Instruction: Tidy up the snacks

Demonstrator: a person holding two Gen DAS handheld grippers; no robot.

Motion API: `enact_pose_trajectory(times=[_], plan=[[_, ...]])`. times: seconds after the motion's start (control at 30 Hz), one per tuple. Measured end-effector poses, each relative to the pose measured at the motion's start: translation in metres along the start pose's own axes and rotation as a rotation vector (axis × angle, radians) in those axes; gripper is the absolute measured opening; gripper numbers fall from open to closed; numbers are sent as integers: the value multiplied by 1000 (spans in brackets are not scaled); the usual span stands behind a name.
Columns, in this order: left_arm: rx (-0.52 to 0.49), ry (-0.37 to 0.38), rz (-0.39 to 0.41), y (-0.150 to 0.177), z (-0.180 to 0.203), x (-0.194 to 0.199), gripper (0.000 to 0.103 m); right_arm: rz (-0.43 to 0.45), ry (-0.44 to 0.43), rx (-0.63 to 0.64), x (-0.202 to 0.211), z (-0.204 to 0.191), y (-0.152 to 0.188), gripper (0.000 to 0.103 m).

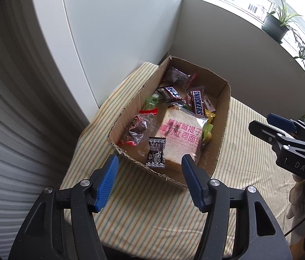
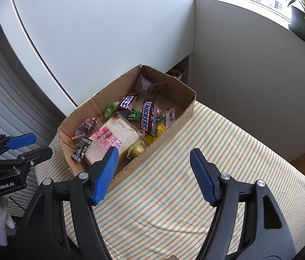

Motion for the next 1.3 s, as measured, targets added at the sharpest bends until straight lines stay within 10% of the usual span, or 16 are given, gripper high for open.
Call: enact_pose_trajectory(times=[1.3], plan=[[16,-44,14,17,5,0,65,2,44,-62,-1,9,22,71]])
Point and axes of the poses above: each gripper's, at about its wrist camera, not at the fingertips, and x roughly against the way its jaws point, z to its right, y to its underside, the point moved 6 cm from there along -x, roughly the way its jaws point, and after that the axes turned 14 degrees about y, right-handed, at the moved point
